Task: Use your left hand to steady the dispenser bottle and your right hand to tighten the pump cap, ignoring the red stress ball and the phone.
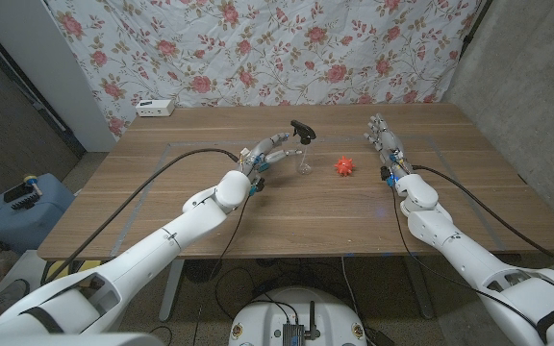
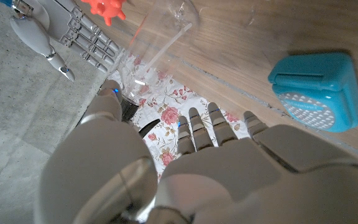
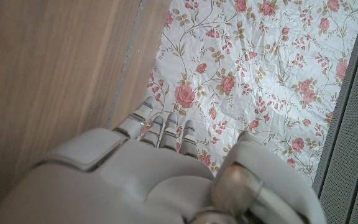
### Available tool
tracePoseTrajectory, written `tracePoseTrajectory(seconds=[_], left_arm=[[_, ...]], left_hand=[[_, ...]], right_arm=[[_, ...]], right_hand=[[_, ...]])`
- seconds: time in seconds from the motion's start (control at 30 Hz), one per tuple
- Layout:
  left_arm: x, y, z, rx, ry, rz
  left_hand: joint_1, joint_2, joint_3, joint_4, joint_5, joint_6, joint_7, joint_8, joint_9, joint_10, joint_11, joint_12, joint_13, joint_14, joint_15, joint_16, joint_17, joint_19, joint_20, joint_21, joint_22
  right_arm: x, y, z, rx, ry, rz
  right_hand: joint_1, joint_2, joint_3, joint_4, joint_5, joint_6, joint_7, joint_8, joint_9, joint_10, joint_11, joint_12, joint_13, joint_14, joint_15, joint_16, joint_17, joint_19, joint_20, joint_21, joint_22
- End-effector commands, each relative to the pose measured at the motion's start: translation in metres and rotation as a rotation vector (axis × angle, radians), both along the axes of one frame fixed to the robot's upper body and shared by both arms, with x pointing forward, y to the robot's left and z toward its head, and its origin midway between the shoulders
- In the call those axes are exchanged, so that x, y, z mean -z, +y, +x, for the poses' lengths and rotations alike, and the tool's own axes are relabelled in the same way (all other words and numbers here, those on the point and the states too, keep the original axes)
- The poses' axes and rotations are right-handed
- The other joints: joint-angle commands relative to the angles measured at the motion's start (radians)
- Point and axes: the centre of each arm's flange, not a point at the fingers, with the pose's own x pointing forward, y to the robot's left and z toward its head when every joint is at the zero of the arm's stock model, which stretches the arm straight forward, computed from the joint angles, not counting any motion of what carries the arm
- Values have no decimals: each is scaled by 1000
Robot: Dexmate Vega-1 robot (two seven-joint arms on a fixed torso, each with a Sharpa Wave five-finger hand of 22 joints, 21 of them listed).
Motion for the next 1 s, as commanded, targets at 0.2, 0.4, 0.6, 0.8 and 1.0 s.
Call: tracePoseTrajectory(seconds=[0.2,0.4,0.6,0.8,1.0], left_arm=[[2,-7,8,6,33,53],[4,-8,11,11,29,55],[4,-11,15,19,20,66],[3,-14,19,32,28,84],[4,-18,23,45,37,95]], left_hand=[[3,-14,-23,0,10,-14,13,-1,2,-13,7,-6,2,-8,-49,-2,2,-9,14,4,2],[8,-13,-34,0,15,-9,14,3,2,-9,8,-3,2,-2,-48,1,2,-6,6,6,2],[15,-10,-45,0,19,1,9,7,2,4,3,2,2,10,-60,5,2,-1,-1,9,2],[23,-8,-55,-1,23,11,10,10,2,14,1,4,2,21,-65,6,2,3,-7,10,2],[28,-7,-62,0,26,14,10,10,2,18,3,4,2,24,-64,6,2,4,-8,10,2]], right_arm=[[7,-2,-2,7,1,18],[10,-2,-3,12,2,24],[11,-2,-3,12,2,25],[11,-1,-3,14,1,25],[12,-2,-5,17,1,27]], right_hand=[[-3,-4,7,0,4,9,-5,1,2,2,-6,-4,5,-5,-12,6,-1,-7,-56,5,2],[-4,-4,8,-1,4,9,-5,1,2,3,-4,-4,5,-4,-10,7,-1,-7,-55,5,2],[-4,-4,8,-1,4,9,-4,0,2,4,-2,-4,5,-4,-10,7,-2,-7,-54,5,2],[-5,-4,9,-1,4,9,-4,0,2,3,-3,-5,5,-4,-9,7,-2,-7,-53,5,2],[-6,-5,9,-2,4,9,-5,1,2,3,-4,-5,5,-4,-10,7,-2,-6,-53,5,2]])
